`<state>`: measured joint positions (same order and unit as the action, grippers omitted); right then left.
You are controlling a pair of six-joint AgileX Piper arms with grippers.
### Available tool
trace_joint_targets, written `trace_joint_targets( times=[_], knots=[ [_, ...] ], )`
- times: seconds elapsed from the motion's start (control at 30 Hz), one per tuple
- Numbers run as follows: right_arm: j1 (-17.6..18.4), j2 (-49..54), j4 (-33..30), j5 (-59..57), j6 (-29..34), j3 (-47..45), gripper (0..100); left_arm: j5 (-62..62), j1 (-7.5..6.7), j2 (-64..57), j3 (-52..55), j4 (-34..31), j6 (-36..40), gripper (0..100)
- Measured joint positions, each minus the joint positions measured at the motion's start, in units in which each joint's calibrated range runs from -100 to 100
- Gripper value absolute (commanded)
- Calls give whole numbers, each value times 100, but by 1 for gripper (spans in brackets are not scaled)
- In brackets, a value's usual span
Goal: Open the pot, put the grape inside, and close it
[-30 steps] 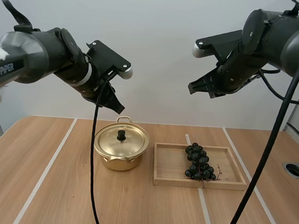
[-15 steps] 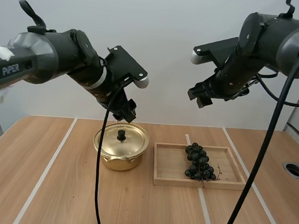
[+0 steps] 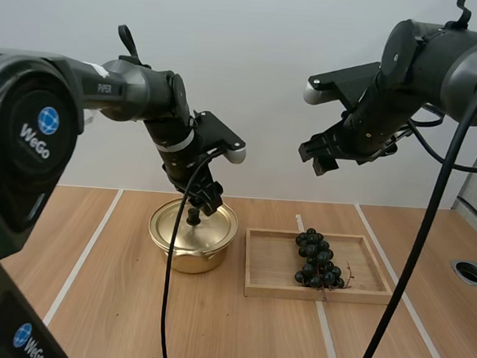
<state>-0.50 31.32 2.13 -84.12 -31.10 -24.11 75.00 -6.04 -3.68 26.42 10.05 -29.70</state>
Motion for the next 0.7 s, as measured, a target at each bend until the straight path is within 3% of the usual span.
trace_joint_targets(
  times=[0.47,0.7],
  knots=[
    [0,0,0,0,0,0,100,254,0,731,-164,-20,327,100],
    [0,0,0,0,0,0,100,304,0,752,-164,-458,523,100]
  ],
)
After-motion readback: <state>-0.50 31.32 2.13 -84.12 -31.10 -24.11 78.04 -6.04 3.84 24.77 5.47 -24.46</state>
